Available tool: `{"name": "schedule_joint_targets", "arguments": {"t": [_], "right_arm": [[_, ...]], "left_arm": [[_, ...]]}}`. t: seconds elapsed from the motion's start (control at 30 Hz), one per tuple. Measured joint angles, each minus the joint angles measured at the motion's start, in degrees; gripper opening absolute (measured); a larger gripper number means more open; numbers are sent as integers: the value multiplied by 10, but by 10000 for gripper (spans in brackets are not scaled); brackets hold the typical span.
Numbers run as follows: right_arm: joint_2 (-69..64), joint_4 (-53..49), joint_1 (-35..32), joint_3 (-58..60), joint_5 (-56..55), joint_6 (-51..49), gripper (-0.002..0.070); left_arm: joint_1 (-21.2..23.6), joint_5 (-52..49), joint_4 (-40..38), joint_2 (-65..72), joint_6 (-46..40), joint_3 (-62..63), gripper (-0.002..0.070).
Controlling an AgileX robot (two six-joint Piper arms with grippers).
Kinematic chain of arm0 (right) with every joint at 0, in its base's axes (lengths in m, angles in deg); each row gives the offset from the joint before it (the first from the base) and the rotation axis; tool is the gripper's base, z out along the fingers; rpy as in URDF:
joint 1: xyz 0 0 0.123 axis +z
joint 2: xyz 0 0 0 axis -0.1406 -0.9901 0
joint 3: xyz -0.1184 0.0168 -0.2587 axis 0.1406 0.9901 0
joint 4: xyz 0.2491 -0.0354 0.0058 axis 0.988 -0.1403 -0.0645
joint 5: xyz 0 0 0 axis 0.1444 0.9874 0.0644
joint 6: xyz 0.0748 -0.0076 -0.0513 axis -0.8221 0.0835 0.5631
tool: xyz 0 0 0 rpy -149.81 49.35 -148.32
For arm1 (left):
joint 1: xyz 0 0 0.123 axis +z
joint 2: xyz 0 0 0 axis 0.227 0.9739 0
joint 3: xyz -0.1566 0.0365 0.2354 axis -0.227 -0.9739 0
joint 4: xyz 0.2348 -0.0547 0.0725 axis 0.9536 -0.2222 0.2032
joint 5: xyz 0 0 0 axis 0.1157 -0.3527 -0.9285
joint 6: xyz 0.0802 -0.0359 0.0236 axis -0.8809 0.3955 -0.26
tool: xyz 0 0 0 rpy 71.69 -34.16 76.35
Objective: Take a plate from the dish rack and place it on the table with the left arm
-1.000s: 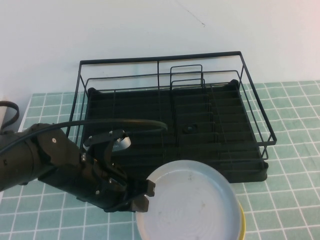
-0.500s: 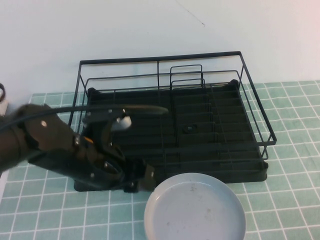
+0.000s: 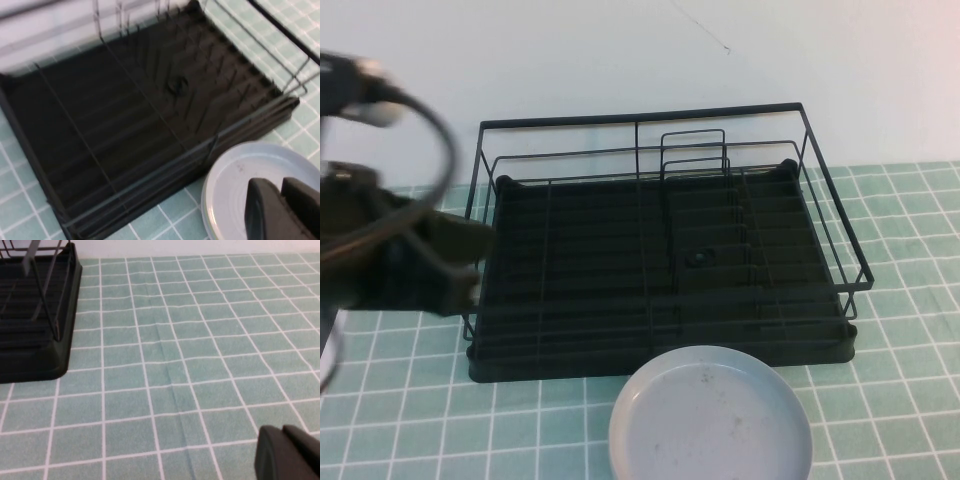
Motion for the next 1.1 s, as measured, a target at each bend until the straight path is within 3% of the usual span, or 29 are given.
{"name": "schedule_joint_targets", "arguments": {"t": [0.47, 0.87, 1.1], "right_arm": [[0, 0, 0, 0, 0, 0, -2], [0, 0, 0, 0, 0, 0, -2], [0, 0, 0, 0, 0, 0, -2]], "left_arm": [[0, -21, 55, -256, 38, -137, 29], [0, -31, 56, -280, 39, -151, 28], [0, 32, 56, -280, 39, -152, 27]]}}
